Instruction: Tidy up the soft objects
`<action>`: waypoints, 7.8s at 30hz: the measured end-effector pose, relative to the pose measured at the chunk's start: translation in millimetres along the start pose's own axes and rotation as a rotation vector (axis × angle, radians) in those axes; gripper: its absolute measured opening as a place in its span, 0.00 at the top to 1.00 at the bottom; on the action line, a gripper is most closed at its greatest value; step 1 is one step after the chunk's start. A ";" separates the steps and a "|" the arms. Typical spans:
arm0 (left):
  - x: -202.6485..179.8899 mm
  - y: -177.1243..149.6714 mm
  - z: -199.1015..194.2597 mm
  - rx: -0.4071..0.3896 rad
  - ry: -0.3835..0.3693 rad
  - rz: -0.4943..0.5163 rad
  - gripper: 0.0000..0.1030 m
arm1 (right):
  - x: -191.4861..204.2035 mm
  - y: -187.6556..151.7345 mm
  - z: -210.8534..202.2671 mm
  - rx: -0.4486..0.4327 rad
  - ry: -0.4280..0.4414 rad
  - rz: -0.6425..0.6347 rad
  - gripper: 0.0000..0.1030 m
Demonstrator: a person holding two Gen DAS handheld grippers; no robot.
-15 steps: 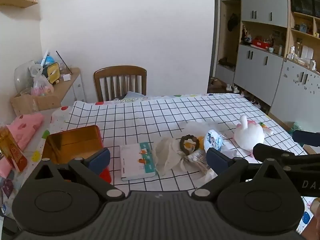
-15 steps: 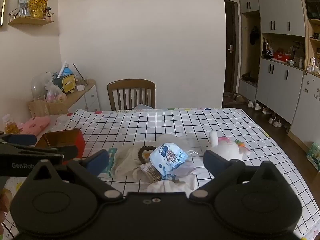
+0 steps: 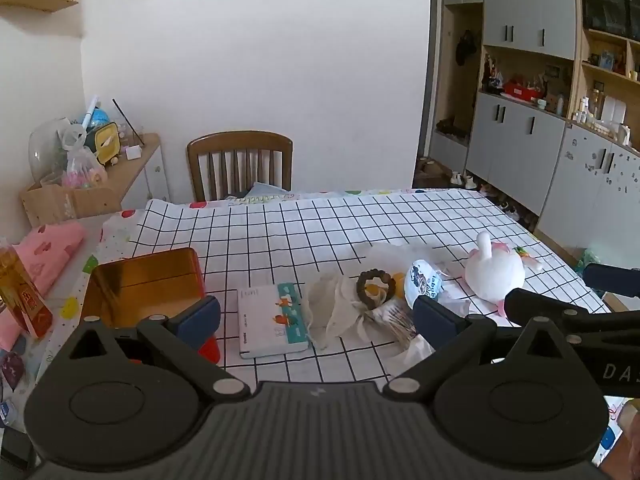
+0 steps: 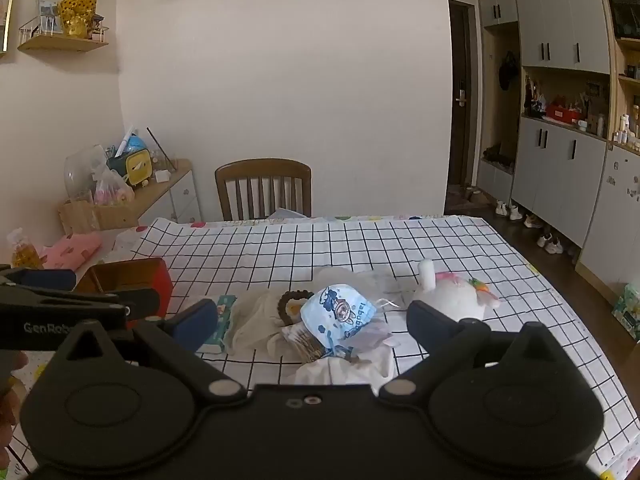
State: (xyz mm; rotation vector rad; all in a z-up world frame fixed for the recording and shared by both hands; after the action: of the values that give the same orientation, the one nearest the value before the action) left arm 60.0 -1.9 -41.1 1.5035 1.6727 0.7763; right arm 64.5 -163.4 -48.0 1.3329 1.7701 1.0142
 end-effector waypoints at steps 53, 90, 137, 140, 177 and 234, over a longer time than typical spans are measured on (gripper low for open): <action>-3.9 -3.2 18.5 0.028 -0.014 -0.004 0.00 | -14.7 -2.9 6.6 0.023 -0.002 0.012 0.06; -52.5 0.5 112.3 0.117 0.024 0.017 0.00 | -67.5 -27.5 94.7 0.178 0.144 -0.013 0.13; -111.3 -30.6 241.7 0.311 -0.092 0.151 0.69 | -81.7 -61.3 206.9 0.375 0.316 -0.096 0.73; -111.1 -30.3 240.4 0.305 -0.082 0.156 0.74 | -84.7 -59.6 204.3 0.361 0.314 -0.088 0.84; -89.8 -1.3 198.5 0.262 -0.102 0.045 0.82 | -109.0 -33.9 143.6 0.251 0.346 -0.056 1.00; -107.7 -6.4 198.1 0.245 -0.144 0.089 0.98 | -115.4 -52.1 120.9 0.304 0.489 -0.223 0.98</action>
State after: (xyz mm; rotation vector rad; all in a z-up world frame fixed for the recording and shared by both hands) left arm 226.9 -117.6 -139.3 1.7687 1.6469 0.5080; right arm 174.6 -262.5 -141.4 1.0798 2.4610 1.0330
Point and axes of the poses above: each gripper's, at about its wrist camera, not at the fingertips, and z roughly the way its jaws point, x to its left, y to its top, the point moved 8 cm from there along z, roughly the way its jaws point, and after that the axes turned 8 degrees about -z, right-handed, at the moved point
